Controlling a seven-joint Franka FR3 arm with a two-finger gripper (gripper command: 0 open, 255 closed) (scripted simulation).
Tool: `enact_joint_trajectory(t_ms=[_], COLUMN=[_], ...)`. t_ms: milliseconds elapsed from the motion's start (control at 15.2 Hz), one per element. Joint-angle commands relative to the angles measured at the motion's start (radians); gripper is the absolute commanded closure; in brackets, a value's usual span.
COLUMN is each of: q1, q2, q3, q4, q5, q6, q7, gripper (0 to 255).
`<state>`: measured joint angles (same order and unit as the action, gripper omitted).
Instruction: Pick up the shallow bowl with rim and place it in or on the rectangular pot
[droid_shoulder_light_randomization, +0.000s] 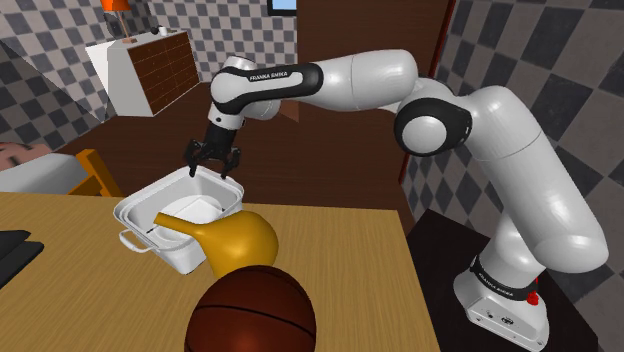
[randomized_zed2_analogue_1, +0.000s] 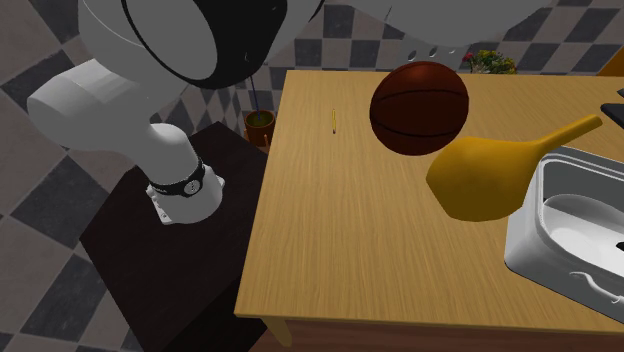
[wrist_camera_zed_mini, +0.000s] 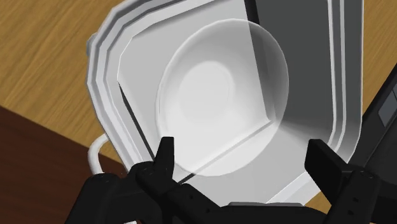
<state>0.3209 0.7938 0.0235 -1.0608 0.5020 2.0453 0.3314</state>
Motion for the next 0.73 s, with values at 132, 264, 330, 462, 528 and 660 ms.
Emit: enact_joint_trajectory(t_ms=[132,264,330,462,528,660], q1=[-0.025,-0.025,-0.025,-0.025,-0.025,-0.025], q2=[-0.064,-0.065,-0.064,-0.064,-0.064,-0.064], q3=[-0.007,-0.007,-0.007,-0.007,-0.007,-0.007], q4=[-0.012,-0.012,-0.012,-0.012,-0.012,-0.012], q5=[-0.002,-0.002,-0.002,-0.002,-0.002,-0.002], q6=[-0.06,-0.06,-0.06,-0.06,-0.06,-0.06], q7=[0.0,0.0,0.0,0.0,0.0,0.0], gripper=[0,0,0,0,0,0])
